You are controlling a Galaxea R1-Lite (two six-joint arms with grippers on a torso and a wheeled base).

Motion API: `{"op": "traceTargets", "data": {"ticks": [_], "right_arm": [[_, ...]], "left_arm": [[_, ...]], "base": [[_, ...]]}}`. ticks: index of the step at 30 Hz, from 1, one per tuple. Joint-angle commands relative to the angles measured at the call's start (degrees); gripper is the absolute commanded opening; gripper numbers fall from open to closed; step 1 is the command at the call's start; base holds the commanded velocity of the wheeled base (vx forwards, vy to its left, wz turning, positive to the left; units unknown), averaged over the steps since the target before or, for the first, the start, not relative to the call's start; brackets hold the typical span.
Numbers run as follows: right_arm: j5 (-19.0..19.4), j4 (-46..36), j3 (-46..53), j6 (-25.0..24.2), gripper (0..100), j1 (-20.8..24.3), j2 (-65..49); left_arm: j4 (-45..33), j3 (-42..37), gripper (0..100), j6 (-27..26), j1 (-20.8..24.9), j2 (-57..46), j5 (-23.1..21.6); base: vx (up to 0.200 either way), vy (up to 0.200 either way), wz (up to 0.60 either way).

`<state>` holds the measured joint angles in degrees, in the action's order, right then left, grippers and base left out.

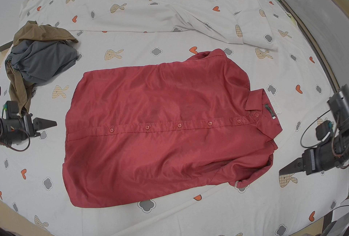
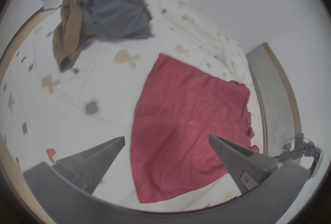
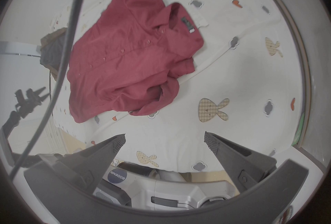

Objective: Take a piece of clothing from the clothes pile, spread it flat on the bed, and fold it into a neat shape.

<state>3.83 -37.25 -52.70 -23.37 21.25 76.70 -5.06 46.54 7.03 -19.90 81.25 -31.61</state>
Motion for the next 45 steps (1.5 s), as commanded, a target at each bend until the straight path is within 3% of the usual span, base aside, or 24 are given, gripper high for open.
{"op": "traceTargets", "data": {"ticks": [1, 6, 19, 27, 45], "right_arm": [[-0.14, 16.16, 9.11, -3.17, 100, 4.42, 15.58], [-0.4, 23.28, 10.78, -7.22, 100, 7.23, 20.59], [-1.02, 23.19, 9.46, -9.06, 100, 7.93, 20.59], [-8.75, 23.46, 7.44, -9.06, 100, 7.32, 20.15], [-8.4, 23.98, 4.98, -9.5, 100, 6.35, 16.9]], "left_arm": [[-4.35, 9.09, 100, 3.34, 10.05, -8.13, 0.85], [-4.35, 10.23, 100, 3.43, 10.23, -8.13, 0.85], [-4.35, 10.23, 100, 3.25, 8.12, -8.3, 0.85], [-4.35, 9.79, 100, 3.16, 8.12, -8.39, 0.85], [-4.35, 9.27, 100, 3.07, 8.21, -8.13, 0.76]], "base": [[0.0, 0.0, 0.0], [0.0, 0.0, 0.0], [0.0, 0.0, 0.0], [0.0, 0.0, 0.0], [0.0, 0.0, 0.0]]}}
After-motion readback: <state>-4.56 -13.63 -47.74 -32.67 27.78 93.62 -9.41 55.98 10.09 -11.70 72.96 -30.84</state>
